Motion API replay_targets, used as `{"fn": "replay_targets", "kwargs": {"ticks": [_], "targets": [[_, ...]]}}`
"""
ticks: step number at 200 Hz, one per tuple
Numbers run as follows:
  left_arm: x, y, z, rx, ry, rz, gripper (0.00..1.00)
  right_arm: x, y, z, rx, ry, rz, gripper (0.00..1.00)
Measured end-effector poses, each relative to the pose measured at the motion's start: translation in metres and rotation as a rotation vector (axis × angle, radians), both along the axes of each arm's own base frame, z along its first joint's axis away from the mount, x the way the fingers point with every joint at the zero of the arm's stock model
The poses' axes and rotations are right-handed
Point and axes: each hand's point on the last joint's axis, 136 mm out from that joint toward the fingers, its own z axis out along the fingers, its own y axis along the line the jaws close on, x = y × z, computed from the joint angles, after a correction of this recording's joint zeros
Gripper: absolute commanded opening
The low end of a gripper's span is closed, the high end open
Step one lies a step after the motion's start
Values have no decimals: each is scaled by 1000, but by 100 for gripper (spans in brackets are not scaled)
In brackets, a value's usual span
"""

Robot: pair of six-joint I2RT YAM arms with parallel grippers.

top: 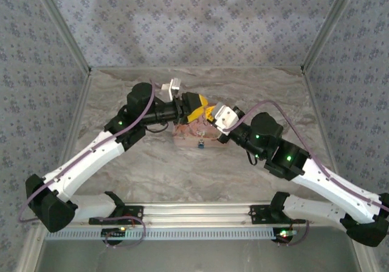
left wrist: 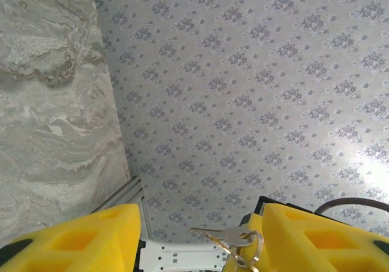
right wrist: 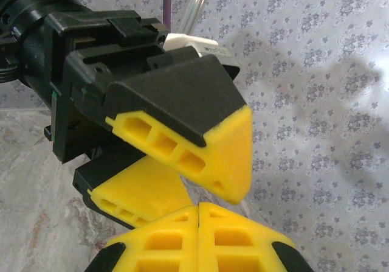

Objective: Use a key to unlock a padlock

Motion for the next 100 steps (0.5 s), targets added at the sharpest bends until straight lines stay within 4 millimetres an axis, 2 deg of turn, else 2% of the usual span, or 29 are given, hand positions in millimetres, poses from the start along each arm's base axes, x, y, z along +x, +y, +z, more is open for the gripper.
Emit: {"fn": "replay_targets", "kwargs": {"ticks": [45, 63, 93, 100], "targets": [[0, -3, -1, -5, 9, -10, 40, -2, 7, -5, -45, -30, 4, 0], [0, -4, 1, -12, 7, -13, 29, -2, 11, -11, -74, -38, 4, 0], [0, -4, 1, -13, 12, -13, 22, -3, 13, -16, -107, -64, -5, 0], [0, -4, 1, -13, 12, -13, 18, -3, 14, -16, -113, -73, -6, 0]]}}
